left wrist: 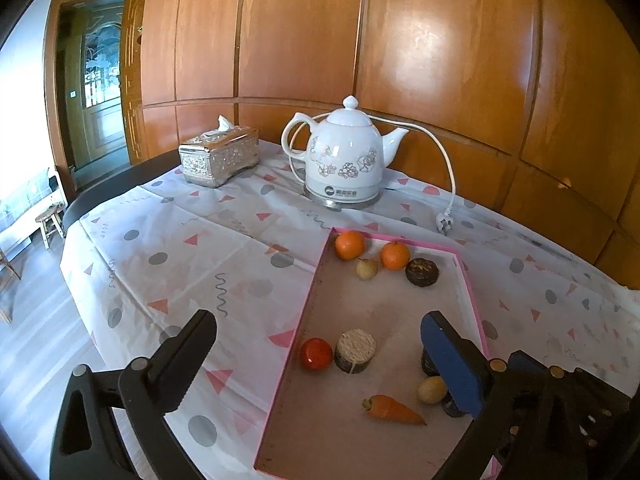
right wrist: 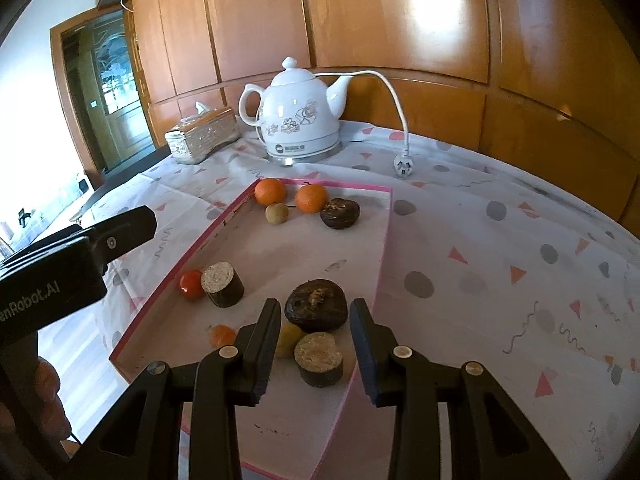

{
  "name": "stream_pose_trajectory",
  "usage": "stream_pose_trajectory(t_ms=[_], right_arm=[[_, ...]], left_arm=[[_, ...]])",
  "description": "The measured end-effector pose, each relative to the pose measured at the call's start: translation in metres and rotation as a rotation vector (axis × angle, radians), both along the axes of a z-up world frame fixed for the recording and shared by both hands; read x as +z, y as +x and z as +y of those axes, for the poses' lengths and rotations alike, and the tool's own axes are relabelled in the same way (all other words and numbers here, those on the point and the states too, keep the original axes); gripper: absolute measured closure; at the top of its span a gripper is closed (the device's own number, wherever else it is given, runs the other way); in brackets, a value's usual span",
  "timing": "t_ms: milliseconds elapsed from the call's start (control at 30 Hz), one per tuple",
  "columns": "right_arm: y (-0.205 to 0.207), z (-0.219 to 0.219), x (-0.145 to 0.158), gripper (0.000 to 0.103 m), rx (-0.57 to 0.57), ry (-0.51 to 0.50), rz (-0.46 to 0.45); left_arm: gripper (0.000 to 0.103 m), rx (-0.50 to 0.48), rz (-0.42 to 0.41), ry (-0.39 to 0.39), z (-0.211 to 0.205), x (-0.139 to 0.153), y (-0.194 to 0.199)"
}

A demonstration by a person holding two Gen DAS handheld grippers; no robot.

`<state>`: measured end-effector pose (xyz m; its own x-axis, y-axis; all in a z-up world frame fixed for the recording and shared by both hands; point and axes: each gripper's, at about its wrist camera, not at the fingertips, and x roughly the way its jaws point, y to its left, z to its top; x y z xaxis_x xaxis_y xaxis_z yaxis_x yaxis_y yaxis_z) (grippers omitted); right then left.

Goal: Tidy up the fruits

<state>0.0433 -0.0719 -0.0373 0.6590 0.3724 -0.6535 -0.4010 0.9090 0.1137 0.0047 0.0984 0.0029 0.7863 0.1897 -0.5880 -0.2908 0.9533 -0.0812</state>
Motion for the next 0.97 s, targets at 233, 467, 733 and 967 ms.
stream_pose_trajectory(t_ms=[233,467,733,967], right_arm=[[-0.004,-0.004,-0.001,0.067,-0.010,-0.002,-0.010],[-0.005,-0.006,-0.001,0.067,-0.013,0.004,-0.012],[-0.007,-0.006,-0.001,0.067,-0.010,-0.002,-0.018],[-0.008,-0.008,0.001,0.067,-0.012,-0.004,-0.026]], left_arm=[[0.000,-0.023,-0.005,0.021,-0.013,0.004,-0.004],[0.000,-0.004,-0.012,0.048,-0.019,0.009,-0.007],[0.000,0.005,-0.022,0.044,-0.019,0.011,-0.011],[0.001,0.003,-0.030,0.036,-0.020,0.013,-0.012]])
